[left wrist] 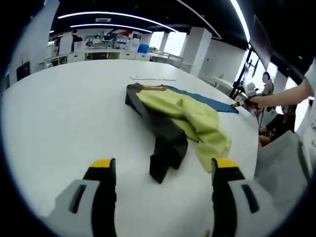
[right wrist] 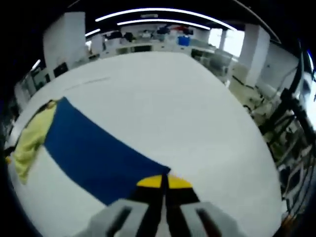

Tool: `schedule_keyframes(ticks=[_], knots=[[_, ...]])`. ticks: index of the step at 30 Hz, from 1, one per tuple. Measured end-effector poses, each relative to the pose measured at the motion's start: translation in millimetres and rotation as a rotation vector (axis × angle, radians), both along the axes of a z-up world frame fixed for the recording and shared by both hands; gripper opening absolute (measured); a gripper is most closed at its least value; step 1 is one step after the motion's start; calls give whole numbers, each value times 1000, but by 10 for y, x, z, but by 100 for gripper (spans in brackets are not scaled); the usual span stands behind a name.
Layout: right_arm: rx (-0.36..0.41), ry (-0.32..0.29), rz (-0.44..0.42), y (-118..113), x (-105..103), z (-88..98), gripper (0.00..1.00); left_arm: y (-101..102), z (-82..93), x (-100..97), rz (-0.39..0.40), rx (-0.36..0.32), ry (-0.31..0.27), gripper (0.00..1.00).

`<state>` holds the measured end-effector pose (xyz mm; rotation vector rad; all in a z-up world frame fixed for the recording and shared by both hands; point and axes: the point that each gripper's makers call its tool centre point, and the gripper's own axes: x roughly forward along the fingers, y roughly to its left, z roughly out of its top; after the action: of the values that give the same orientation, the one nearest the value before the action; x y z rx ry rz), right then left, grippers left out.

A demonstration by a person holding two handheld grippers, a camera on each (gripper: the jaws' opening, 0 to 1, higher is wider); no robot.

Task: Fold the garment on the visible template until the final outline fits inside the template.

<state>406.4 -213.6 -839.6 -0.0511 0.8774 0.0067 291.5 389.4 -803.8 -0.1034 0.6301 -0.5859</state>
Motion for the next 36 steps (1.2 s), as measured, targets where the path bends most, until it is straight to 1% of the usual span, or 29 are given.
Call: schedule_keyframes(ticks=[2,4,6,8,9,11,12,14,16,17,18,19,20,21,22,24,25,26,27,28,29,30,32,34,36], knots=[[16,5,-20,-154,96,-66,0,19,-13,-3,6,-3,1,76],[12,3,-19,-104,62,-31,0,28,-19,-1,11,-4,1,76],[10,4,-23,-202,166,-79,0,16,-1,-2,16,-5,1,76],[9,3,-22,-209,187,-83,0,25,-9,-4,16,-2,2,76],[9,2,-25,-144,127,-50,0,32,-15,-5,17,0,2,76],[8,1,-26,-92,78,-27,0,59,-28,-7,20,-2,3,76],[14,3,-27,-83,69,-25,0,64,-16,-8,25,-4,2,76],[28,8,-33,-154,127,-62,0,71,-6,-11,29,-7,0,76],[38,11,-35,-102,60,-31,1,74,2,-23,30,-5,-2,76],[43,16,-38,-115,50,-31,4,76,10,-30,33,-6,-3,76],[36,17,-39,-129,36,-24,12,87,11,-30,35,-7,-3,76],[28,8,-27,-81,-3,12,21,98,14,-31,38,-10,-4,76],[30,11,-23,-58,-26,13,29,106,11,-32,40,-11,-5,76],[20,14,-10,-90,-20,-5,36,112,11,-33,41,-12,-6,76],[-21,4,15,-140,-20,11,38,112,15,-38,42,-12,-6,76],[-19,-10,21,-93,-63,60,35,113,21,-49,44,-14,-8,76],[8,-33,11,-133,-10,79,36,116,19,-55,43,-14,-9,76],[30,-67,12,-123,29,126,39,114,18,-59,43,-15,-9,76],[41,-95,21,-86,47,174,41,111,18,-65,42,-16,-11,76],[44,-108,25,-67,44,208,44,111,18,-67,42,-17,-11,75],[51,-133,43,51,-8,300,47,110,17,-69,43,-19,-11,75],[59,-141,50,98,-26,332,51,110,15,-69,43,-22,-11,75],[62,-143,68,137,-26,348,59,106,13,-71,40,-22,-13,75],[56,-144,108,222,-61,356,67,103,16,-76,42,-25,-15,75],[72,-140,140,298,-77,340,77,101,23,-80,45,-34,-18,75]])
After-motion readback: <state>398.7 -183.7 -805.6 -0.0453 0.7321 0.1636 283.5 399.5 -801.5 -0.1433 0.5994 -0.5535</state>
